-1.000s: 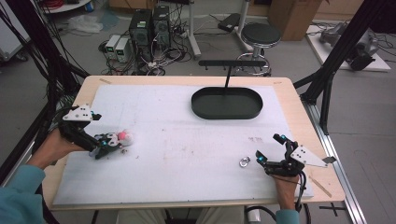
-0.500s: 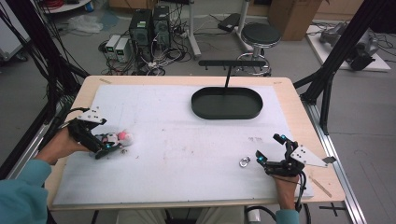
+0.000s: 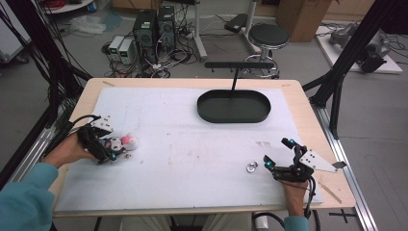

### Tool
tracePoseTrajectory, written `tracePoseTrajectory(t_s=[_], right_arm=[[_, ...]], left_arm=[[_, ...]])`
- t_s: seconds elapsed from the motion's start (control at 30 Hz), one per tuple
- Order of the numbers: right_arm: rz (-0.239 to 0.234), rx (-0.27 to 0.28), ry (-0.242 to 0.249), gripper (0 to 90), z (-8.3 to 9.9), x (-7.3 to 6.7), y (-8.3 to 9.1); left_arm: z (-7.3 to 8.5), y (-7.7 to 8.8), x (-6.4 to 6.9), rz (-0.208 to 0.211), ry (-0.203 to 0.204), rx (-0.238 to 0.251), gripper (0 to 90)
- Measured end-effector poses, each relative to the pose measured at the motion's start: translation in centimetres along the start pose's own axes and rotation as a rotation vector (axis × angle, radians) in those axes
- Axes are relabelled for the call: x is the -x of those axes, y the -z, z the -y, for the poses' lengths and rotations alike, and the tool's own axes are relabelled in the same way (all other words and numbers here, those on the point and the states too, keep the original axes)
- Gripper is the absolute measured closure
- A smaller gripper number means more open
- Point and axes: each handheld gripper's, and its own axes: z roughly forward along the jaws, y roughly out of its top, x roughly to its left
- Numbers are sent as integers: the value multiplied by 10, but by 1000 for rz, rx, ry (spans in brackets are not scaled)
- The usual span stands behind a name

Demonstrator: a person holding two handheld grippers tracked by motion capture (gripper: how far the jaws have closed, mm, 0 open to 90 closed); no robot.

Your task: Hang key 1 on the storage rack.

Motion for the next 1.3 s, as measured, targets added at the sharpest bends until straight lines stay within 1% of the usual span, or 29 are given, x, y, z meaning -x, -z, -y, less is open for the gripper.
tracePoseTrajectory(t_s=[0.03,0.27,0.4,0.57,0.63,0.73,0.8,0.83,0.87,0.9,1.0,1.07,1.13,1.2,1.3], right_arm=[[1,0,0,18,0,0,0],[1,-1,-1,18,0,0,0],[1,0,-3,18,0,0,0],[3,0,4,18,0,0,0],[2,-1,-1,18,0,0,0],[2,-1,1,18,0,0,0],[2,-1,-1,18,0,0,0],[3,-2,0,18,0,0,0],[4,0,5,18,0,0,0],[4,0,5,18,0,0,0],[3,0,4,18,0,0,0],[4,0,4,18,0,0,0],[3,0,4,18,0,0,0],[4,0,4,18,0,0,0],[2,0,2,18,0,0,0]], left_arm=[[0,0,0,2,0,-12,17],[0,-5,-1,-5,2,-34,17],[0,-8,-2,-2,-9,-56,18],[0,-9,-2,5,-9,-66,35],[0,-9,-2,19,-16,-64,111],[1,-10,-2,14,-23,-72,154],[1,-10,-2,19,-25,-75,225],[0,-9,-3,29,-29,-70,252],[0,-9,-3,29,-29,-70,259],[0,-9,-2,29,-44,-66,275],[0,-8,-1,26,-48,-68,308],[0,-8,0,22,-39,-60,330],[0,-7,0,21,-45,-63,346],[-1,-7,1,16,-38,-61,360],[-1,-7,0,14,-39,-60,372]])
